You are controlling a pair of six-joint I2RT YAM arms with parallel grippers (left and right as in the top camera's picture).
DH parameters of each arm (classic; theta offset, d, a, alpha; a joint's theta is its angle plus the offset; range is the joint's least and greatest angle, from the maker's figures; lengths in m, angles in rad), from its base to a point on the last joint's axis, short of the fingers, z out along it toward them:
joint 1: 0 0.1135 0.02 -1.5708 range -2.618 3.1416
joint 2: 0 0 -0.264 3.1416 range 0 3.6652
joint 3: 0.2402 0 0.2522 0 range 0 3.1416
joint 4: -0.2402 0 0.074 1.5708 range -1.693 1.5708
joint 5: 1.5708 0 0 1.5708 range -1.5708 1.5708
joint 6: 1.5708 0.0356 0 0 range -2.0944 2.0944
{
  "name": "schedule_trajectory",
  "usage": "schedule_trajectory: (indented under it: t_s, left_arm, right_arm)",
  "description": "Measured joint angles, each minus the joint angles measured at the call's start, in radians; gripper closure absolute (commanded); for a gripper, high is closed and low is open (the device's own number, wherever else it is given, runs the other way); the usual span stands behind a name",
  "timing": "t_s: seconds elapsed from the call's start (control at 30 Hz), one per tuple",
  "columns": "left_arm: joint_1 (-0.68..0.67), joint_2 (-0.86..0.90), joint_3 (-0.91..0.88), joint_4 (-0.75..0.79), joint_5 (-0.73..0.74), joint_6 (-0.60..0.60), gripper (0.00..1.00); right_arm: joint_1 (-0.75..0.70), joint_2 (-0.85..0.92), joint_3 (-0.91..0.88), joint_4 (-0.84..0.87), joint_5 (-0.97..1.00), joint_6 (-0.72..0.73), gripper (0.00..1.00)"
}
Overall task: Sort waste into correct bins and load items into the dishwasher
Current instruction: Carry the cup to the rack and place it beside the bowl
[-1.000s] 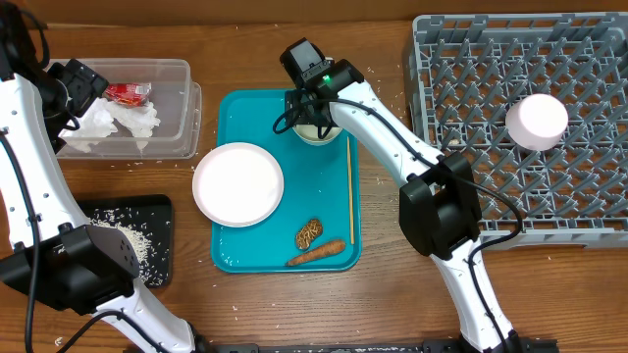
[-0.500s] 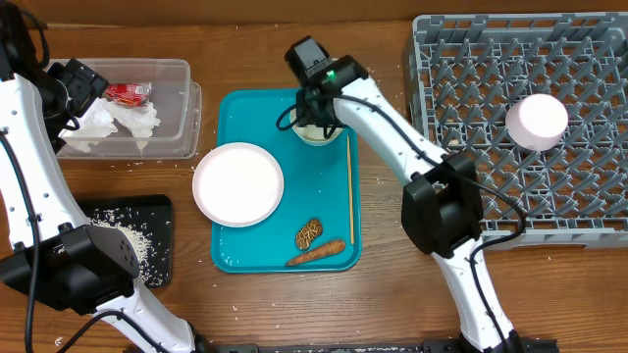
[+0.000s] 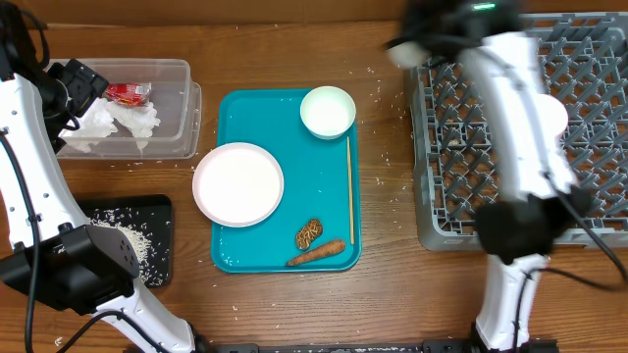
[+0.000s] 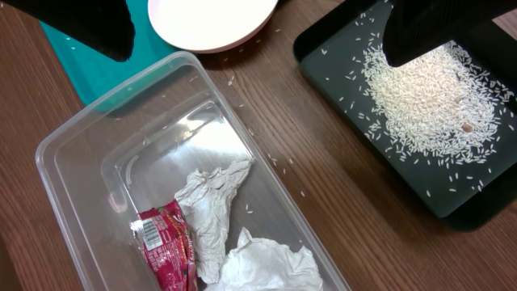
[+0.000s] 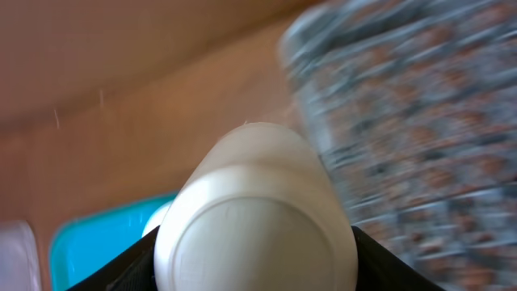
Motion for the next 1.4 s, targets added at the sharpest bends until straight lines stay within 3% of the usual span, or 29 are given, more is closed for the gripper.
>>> schedule_trajectory:
  t_s: [0.17, 0.47, 0.63, 0.77, 0.83, 0.87, 1.0, 1.4]
  left_arm:
    - [0.0, 0.0, 0.0, 0.0, 0.0, 0.0, 0.0]
    - [0.0, 0.0, 0.0, 0.0, 0.0, 0.0, 0.0]
    - [0.0, 0.0, 0.0, 0.0, 0.0, 0.0, 0.0]
    - [0.0, 0.0, 0.0, 0.0, 0.0, 0.0, 0.0]
    - [0.0, 0.0, 0.0, 0.0, 0.0, 0.0, 0.0]
    - [0.0, 0.0, 0.0, 0.0, 0.0, 0.0, 0.0]
    - [0.0, 0.0, 0.0, 0.0, 0.0, 0.0, 0.0]
    - [0.0, 0.0, 0.0, 0.0, 0.0, 0.0, 0.0]
  right_arm:
    - [-0.226, -0.095, 0.016, -0.031, 0.007, -0.011, 0.41]
    - [-0.592, -0.076, 0.008, -0.082, 0.007, -0.037, 0.41]
    - [-0.74, -0.07, -0.08, -0.077, 0.01, -0.04, 0.41]
    - [-0.77, -0.069, -0.188, -0.049, 0.006, -0.043, 0.39]
    - [-0.771, -0.067, -0.243, -0.027, -0.006, -0.046, 0.29]
    - [-0.771, -0.067, -0.263, -0.017, -0.014, -0.048, 0.18]
    - [-0.769, -0.058, -0.32, -0.001, -0.043, -0.053, 0.05]
    - [-0.758, -0.061, -0.322, -0.041, -0.097, -0.05, 0.04]
